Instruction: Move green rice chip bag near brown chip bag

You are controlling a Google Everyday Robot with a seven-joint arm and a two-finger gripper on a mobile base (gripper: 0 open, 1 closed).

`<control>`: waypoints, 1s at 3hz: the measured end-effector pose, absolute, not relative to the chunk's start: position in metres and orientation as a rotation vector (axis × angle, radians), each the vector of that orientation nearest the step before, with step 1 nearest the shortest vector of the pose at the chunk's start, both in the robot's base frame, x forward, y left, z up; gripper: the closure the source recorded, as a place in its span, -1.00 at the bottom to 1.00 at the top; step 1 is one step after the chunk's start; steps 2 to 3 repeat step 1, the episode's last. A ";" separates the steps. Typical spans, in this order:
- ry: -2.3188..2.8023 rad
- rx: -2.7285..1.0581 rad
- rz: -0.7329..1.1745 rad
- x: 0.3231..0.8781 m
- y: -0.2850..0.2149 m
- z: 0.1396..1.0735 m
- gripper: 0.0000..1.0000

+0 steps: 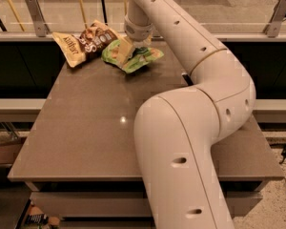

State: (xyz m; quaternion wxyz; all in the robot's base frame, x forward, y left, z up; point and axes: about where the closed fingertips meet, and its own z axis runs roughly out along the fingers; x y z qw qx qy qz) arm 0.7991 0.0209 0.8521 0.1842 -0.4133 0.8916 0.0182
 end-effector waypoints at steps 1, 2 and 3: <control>2.514 -1.165 0.051 0.799 0.021 0.852 -1.00; 2.514 -1.165 0.051 0.799 0.021 0.852 -1.00; 2.514 -1.165 0.051 0.799 0.021 0.852 -1.00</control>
Offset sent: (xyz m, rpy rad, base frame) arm 0.0000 0.0000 0.0000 0.0000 0.0000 0.0000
